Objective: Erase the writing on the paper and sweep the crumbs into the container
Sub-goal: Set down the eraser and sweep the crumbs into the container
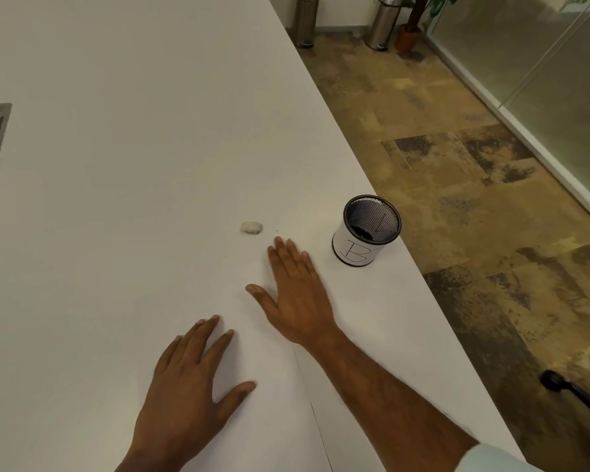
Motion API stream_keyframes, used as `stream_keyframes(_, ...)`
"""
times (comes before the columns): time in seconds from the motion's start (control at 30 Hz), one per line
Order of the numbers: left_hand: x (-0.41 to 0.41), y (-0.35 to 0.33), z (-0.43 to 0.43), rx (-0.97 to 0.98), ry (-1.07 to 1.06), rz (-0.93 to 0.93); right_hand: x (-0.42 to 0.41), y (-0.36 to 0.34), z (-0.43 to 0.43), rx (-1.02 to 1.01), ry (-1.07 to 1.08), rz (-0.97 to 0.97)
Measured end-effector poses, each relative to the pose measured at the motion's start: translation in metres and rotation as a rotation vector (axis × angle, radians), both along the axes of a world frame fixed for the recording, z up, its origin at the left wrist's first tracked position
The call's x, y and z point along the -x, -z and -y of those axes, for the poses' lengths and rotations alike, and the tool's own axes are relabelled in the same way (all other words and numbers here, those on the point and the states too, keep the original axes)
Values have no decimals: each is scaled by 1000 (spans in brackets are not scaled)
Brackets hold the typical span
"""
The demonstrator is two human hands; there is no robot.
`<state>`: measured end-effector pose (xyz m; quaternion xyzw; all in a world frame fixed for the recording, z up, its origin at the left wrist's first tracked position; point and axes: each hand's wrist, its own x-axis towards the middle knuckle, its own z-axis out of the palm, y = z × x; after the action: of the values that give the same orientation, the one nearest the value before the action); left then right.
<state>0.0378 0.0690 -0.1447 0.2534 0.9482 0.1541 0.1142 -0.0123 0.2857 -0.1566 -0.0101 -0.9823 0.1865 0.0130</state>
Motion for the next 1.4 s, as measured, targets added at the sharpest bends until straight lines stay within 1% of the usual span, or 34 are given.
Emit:
stream_keyframes(0.07,5,-1,-3,28,-1,6,12,0,10,29,-130,22)
stream_keyframes(0.13,10,-2,-7,47,-4,5,25,2,17,4,-209,35)
stream_keyframes(0.2,13,-2,-8,58,2,-1,32,4,17,-44,-170,21)
stream_keyframes(0.3,16,-3,-5,65,-4,2,27,4,5,-81,-16,-12)
stream_keyframes(0.37,20,-3,-1,82,-10,-3,18,5,-6,-80,32,-43)
stream_keyframes(0.5,36,-2,13,82,-60,6,12,3,-10,21,44,-73)
stream_keyframes(0.57,43,-4,17,75,-62,4,24,-1,-10,85,100,-162)
stream_keyframes(0.63,47,-5,17,68,-55,4,46,-7,-12,107,161,-234)
stream_keyframes(0.7,49,-6,17,59,-60,3,70,-14,-13,112,136,-223)
stream_keyframes(0.77,51,-7,16,49,-65,7,91,-11,-13,112,52,-187)
stream_keyframes(0.83,52,-7,17,40,-67,14,104,-7,-14,121,-30,-172)
stream_keyframes(0.9,54,-6,16,29,-64,17,109,-5,-17,128,-54,-186)
stream_keyframes(0.97,53,-5,16,22,-67,29,104,-11,-14,161,-37,-227)
stream_keyframes(1.07,52,-4,18,3,-64,30,71,-19,3,306,-56,-244)
stream_keyframes(1.13,51,-2,16,-12,-61,36,41,-17,16,308,-95,-206)
stream_keyframes(1.23,49,-1,17,-33,-81,34,18,-8,30,305,-46,-178)
stream_keyframes(1.4,49,2,17,-59,-87,27,13,-5,25,324,-3,-239)
